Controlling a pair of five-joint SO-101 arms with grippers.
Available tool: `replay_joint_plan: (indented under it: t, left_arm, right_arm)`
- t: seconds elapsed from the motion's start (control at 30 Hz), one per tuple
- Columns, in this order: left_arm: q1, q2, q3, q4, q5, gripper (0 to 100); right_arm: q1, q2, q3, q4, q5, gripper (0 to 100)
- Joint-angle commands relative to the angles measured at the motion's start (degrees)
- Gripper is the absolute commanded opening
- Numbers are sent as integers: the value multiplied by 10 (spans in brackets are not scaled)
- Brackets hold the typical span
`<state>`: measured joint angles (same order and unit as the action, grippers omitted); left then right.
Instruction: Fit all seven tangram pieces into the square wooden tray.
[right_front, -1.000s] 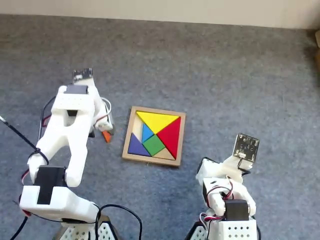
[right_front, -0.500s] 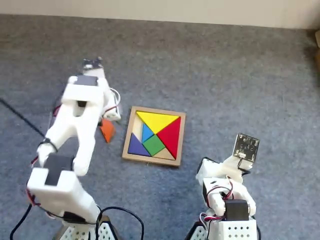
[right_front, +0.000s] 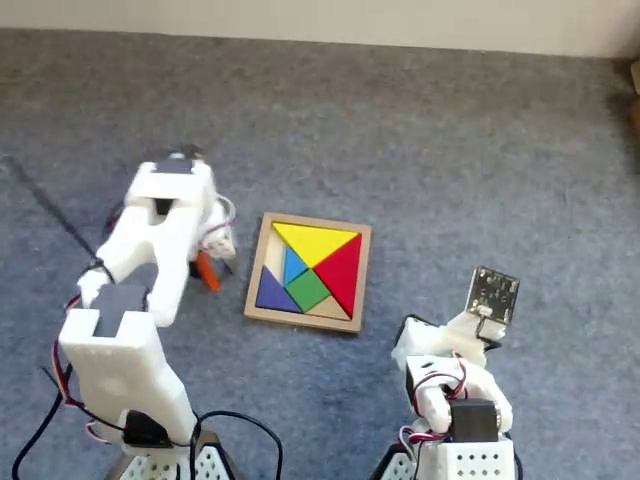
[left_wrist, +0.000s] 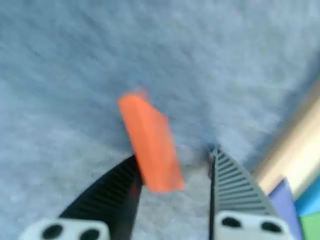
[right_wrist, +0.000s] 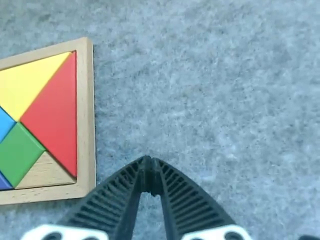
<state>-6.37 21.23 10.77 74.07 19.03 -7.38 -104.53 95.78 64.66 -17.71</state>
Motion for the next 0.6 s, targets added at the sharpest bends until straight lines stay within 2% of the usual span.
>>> replay_joint_plan:
  t: [0.0,0.33,0.57]
  left_arm:
    - [-38,0,0,7,-27,200]
    - [-95,-5,-6,18,-43,203]
    - [-125,-5,-70,102,-73,203]
  right_arm:
    - [7,-6,68,0,7,4]
    - [7,-6,68,0,7,4]
    - [7,-6,68,0,7,4]
